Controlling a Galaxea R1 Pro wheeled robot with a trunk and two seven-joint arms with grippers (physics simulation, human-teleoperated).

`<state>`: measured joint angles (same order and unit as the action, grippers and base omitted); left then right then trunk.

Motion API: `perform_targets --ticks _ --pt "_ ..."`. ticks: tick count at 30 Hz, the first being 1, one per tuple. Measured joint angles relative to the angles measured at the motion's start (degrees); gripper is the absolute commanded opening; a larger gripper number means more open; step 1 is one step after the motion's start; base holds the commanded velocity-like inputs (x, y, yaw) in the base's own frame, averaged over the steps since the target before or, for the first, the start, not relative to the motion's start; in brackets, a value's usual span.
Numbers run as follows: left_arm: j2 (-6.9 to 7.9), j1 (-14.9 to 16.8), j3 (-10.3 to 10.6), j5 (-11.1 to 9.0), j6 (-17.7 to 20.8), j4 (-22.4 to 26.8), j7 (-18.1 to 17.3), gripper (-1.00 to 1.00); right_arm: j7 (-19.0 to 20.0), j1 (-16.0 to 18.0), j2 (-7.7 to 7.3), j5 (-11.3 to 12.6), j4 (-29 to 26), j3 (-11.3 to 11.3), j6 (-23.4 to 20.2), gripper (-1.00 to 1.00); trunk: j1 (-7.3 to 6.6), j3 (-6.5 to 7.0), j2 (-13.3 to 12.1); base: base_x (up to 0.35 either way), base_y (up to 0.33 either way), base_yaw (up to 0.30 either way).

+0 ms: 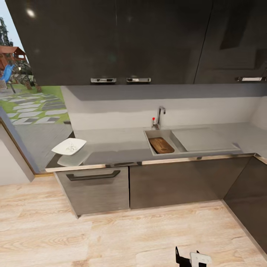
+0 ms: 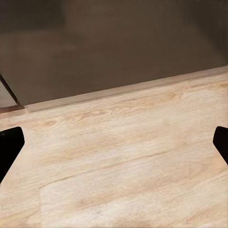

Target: In the kitchen, take the Vidalia onion out of the sink, dice it on the chopping board with the paring knife, put the diced onion into the bowl on the countertop, then place both the paring knife and the chopping board into the sink.

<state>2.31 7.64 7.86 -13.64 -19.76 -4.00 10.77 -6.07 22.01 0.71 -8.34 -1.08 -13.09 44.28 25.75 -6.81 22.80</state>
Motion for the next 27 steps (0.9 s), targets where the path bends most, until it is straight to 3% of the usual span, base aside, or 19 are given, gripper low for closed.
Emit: perform_targets --ticks 27 --pt "0.00 0.0 0.0 0.0 0.0 0.0 0.0 1.00 0.0 0.0 0.06 0.0 0.0 0.0 0.0 1.00 0.00 2.45 0.0 0.000 0.000 0.000"
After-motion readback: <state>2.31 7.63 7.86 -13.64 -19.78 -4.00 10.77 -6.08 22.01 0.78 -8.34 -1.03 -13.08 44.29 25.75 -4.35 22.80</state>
